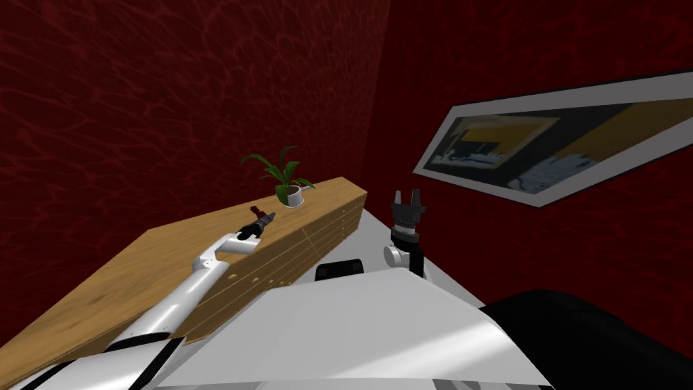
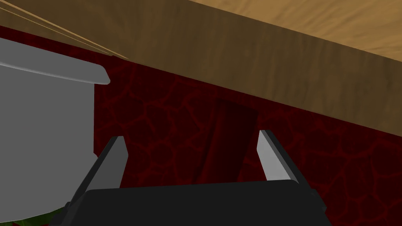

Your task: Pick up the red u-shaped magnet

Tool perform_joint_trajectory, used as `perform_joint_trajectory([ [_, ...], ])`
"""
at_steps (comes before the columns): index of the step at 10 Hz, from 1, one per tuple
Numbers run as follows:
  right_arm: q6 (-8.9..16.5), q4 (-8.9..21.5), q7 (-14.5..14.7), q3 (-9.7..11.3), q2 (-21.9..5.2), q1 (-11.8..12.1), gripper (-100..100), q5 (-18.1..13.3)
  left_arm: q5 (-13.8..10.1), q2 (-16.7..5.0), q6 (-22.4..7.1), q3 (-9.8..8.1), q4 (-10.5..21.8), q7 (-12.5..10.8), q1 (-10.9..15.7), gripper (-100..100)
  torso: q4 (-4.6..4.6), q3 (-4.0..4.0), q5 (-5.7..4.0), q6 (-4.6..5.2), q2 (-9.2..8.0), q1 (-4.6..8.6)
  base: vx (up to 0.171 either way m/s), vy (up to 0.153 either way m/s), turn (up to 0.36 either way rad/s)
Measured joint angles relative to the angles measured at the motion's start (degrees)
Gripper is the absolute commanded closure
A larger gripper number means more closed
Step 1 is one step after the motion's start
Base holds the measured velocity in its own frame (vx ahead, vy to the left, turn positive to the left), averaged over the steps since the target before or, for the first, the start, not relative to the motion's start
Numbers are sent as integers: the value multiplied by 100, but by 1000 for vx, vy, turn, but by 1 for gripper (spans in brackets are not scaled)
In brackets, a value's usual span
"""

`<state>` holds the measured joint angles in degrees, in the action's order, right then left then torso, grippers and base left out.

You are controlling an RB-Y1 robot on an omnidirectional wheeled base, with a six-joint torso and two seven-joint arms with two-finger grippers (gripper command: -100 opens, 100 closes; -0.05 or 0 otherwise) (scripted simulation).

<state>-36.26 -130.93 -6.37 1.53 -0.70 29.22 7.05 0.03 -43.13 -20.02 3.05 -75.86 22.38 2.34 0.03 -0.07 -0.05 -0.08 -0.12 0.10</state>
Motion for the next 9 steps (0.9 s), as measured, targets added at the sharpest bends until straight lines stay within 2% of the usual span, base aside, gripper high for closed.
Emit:
perform_joint_trajectory([
  [1, 0, 0, 0, 0, 0, 0, 0, 0, -184, -36, 75, -39, 56, 163, -16, -100, 0, 0, 2, -1, 0, -6, -3, -6, 29],
  [2, 0, 0, 0, 0, 0, 0, 0, 0, -364, -42, 93, -51, 73, 281, -21, -100, 0, 1, 3, 0, 1, -10, -3, -46, -340],
  [4, 0, 0, 0, 0, 0, 0, 0, 0, -615, -39, 255, -355, 241, 603, -240, -100, 0, 1, 0, 1, 1, 3, -7, -33, -90],
  [6, 0, 0, 0, -1, 0, 0, 0, 0, -950, -118, 312, -402, 266, 881, -296, -100, 0, 0, 3, -1, 0, -11, -2, -2, 14],
  [7, 0, 0, 0, -1, -1, 0, 0, 0, -1105, -128, 330, -399, 289, 932, -291, -100, 0, 1, 4, 0, 2, -14, -8, -38, -313],
  [9, 0, 0, 0, 0, 0, 0, 0, 0, -1448, -212, 511, -669, 494, 1234, -486, -100, 0, 0, 1, 1, 0, 1, -4, -33, -109],
])
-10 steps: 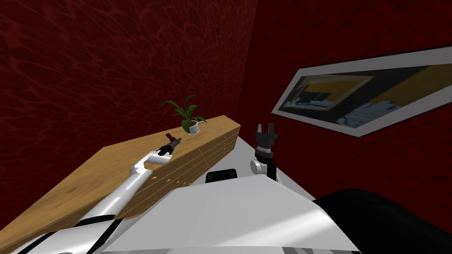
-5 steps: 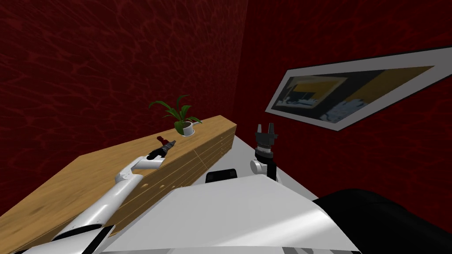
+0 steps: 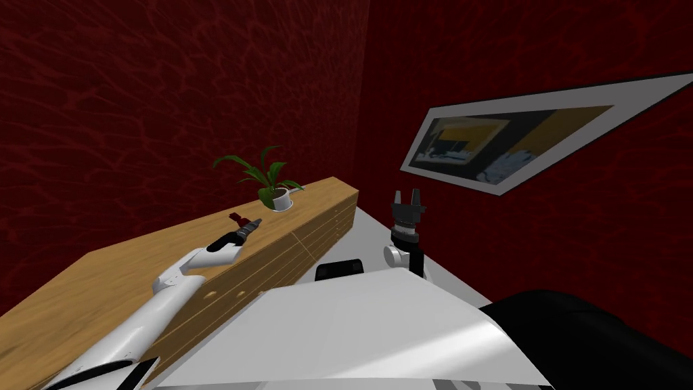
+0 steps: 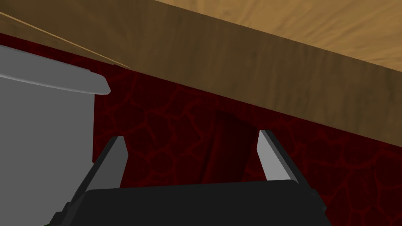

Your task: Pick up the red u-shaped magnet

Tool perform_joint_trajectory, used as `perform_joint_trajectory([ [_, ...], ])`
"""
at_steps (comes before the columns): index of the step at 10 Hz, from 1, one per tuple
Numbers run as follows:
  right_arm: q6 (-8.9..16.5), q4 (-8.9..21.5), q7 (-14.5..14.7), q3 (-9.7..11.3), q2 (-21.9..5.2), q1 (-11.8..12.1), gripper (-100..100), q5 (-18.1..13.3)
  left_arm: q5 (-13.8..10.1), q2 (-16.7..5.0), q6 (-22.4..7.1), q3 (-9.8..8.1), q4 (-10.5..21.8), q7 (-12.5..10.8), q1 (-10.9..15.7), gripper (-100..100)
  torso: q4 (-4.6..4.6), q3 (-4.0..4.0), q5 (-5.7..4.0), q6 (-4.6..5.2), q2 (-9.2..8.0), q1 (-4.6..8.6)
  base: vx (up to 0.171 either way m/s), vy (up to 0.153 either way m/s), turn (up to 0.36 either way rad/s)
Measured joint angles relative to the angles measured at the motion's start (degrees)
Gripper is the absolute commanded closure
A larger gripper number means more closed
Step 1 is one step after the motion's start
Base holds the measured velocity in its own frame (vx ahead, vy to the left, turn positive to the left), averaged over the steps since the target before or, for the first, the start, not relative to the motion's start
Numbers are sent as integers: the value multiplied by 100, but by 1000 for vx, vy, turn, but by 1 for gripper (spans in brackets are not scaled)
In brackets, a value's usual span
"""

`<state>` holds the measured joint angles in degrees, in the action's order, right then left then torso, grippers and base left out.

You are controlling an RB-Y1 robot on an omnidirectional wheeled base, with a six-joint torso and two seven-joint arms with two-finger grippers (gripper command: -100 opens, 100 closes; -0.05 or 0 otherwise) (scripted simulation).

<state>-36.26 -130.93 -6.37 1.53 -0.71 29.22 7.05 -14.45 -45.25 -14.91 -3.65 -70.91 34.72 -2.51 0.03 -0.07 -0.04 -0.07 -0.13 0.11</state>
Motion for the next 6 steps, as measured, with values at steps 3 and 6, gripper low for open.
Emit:
perform_joint_trajectory([
  [3, 0, 0, 0, 1, 0, -1, 0, 0, -446, -1, 193, -237, 185, 426, -181, -100, -4, 6, 9, 14, 8, -3, 0, -36, -167],
  [6, 0, 0, 0, -1, 0, 1, 0, 0, -946, -117, 328, -397, 259, 868, -326, -100, -6, 12, 15, 8, 17, -27, -4, -8, 17],
])
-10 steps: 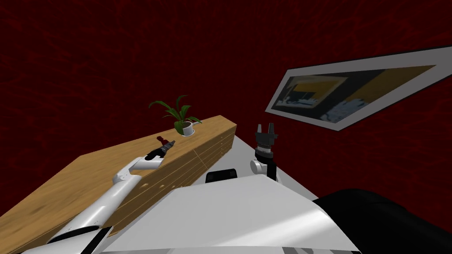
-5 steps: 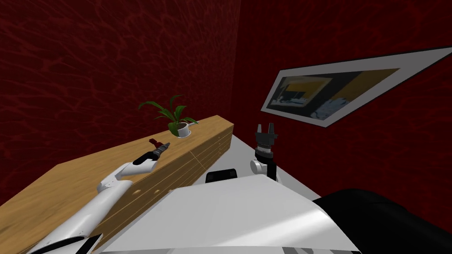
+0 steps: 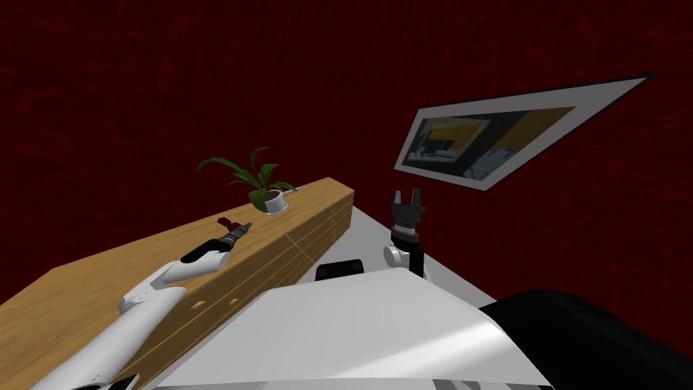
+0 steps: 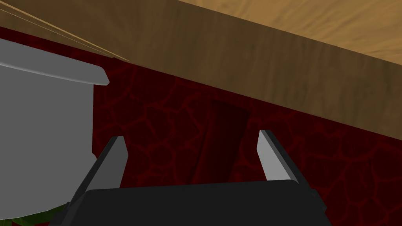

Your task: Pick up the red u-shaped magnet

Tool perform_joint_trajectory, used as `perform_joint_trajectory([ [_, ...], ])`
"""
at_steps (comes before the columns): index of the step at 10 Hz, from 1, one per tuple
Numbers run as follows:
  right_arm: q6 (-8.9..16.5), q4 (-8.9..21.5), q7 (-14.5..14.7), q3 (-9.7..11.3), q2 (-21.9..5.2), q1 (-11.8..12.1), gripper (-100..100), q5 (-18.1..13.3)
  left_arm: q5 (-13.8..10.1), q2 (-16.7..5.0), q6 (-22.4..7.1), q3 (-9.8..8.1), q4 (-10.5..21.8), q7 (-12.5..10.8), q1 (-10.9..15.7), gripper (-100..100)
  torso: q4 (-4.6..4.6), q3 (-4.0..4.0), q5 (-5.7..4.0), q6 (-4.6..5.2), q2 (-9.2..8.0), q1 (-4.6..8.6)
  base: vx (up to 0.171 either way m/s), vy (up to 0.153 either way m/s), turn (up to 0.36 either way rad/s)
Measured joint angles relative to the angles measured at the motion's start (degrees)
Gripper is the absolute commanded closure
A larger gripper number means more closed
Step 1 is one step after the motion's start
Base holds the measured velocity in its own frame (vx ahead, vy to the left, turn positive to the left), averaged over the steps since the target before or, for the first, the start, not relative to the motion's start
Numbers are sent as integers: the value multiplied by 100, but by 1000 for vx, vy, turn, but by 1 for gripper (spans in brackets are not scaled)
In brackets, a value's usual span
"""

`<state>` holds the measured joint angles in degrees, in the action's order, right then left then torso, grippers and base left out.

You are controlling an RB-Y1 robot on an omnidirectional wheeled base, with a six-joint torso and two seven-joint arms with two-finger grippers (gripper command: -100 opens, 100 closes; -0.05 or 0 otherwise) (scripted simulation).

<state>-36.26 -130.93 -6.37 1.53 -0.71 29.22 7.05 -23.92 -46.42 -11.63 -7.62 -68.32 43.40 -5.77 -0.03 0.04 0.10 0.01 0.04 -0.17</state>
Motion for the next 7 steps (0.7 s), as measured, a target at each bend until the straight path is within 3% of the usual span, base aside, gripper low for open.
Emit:
perform_joint_trajectory([
  [1, 0, 0, 0, 0, 0, 0, 0, 0, -124, 1, -4, -5, -1, 36, -3, -100, 0, 1, 1, 1, 2, -4, -1, -37, -362],
  [2, 0, 0, 0, 1, 0, -1, 0, 0, -182, 50, 25, -239, 38, 182, -134, -100, -1, 1, -1, 8, 2, 8, -1, -47, -209],
  [3, 0, 0, 0, 0, 0, 0, 0, 0, -318, -6, 109, -352, 110, 355, -229, -100, 0, 1, -3, 1, 2, 12, -1, -26, 48],
  [5, 0, 0, 0, 0, 0, 0, 0, 0, -672, -90, 242, -338, 230, 612, -255, -100, -1, 1, 0, 0, 2, 1, 0, -5, 18],
  [6, 0, 0, 0, 0, 0, 0, 0, 0, -810, -95, 245, -341, 229, 640, -261, -100, -1, 2, 1, 1, 3, -3, 4, -40, -347],
  [7, 0, 0, 0, 1, 0, -1, 0, 0, -1026, -189, 390, -471, 344, 758, -467, -100, -1, 2, -2, 6, 2, 8, 3, -43, -194],
])
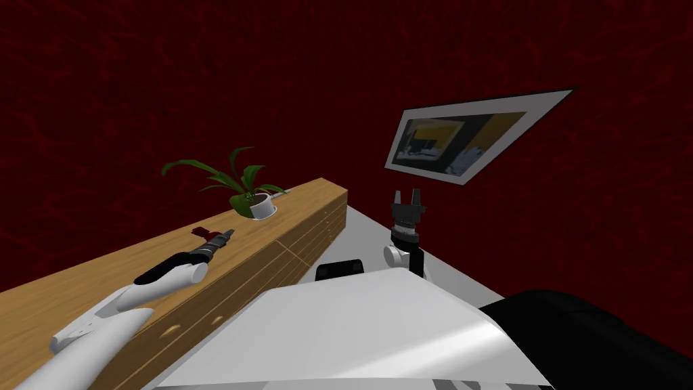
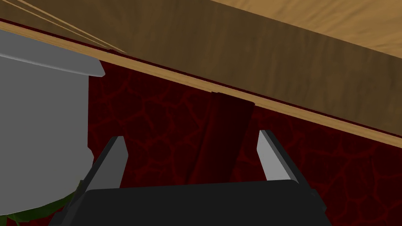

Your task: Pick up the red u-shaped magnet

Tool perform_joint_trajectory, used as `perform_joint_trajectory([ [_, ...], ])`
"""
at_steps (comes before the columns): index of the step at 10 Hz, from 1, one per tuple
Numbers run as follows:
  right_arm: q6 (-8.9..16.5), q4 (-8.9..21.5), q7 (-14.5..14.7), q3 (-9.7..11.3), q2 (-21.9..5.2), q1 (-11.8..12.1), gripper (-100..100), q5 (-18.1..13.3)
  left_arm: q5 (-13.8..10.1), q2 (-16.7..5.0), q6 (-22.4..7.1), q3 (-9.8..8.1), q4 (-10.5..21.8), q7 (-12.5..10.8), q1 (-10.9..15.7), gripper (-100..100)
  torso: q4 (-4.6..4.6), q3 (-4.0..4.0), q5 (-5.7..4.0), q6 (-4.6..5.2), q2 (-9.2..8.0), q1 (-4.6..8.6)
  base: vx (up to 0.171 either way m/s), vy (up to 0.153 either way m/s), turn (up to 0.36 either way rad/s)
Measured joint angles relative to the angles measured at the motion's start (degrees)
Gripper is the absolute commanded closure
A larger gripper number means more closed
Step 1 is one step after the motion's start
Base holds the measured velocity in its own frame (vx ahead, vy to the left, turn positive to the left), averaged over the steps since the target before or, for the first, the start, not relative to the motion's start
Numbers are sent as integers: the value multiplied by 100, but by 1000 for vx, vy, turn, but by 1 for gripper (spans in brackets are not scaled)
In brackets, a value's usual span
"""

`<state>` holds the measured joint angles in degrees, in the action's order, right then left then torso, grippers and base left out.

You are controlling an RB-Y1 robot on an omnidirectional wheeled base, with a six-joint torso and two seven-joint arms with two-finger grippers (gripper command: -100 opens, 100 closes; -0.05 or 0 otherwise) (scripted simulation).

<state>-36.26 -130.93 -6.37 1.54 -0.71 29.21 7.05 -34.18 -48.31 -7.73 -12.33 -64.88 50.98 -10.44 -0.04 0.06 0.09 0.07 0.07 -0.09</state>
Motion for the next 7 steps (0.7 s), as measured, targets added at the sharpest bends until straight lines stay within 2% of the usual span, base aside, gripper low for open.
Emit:
perform_joint_trajectory([
  [1, 0, 0, 0, -1, 0, 1, 0, 0, -180, 0, 130, -101, 129, 171, -34, -100, 0, 1, -1, -4, 1, 3, -1, -23, 19],
  [2, 0, 0, 0, -1, 0, 2, 0, 0, -354, -1, 141, -164, 137, 337, -42, -100, 0, 0, 0, -8, 0, -1, -2, -9, 28],
  [3, 0, 0, 0, -1, 0, 1, 0, 0, -486, -8, 117, -192, 124, 440, -49, -100, 0, 0, 1, -7, -1, -6, -5, -41, -327],
  [4, 0, 0, 0, 0, 0, 0, 0, 0, -707, -128, 239, -286, 294, 569, -178, -100, 1, -1, -1, 0, -2, 1, -3, -43, -198],
  [5, 0, 0, 0, -1, 0, 1, 0, 0, -877, -126, 312, -447, 342, 735, -249, -100, 1, -1, -1, -5, -2, 4, 5, -25, 4],
  [6, 0, 0, 0, -1, 0, 2, 0, 0, -1048, -111, 336, -517, 341, 900, -292, -100, 0, 0, 0, -8, 0, -1, 6, -9, 25],
  [7, 0, 0, 0, -1, 0, 2, 0, 0, -1190, -117, 353, -524, 347, 1016, -313, -100, 0, 0, 1, -7, 1, -7, 6, -48, -384],
])
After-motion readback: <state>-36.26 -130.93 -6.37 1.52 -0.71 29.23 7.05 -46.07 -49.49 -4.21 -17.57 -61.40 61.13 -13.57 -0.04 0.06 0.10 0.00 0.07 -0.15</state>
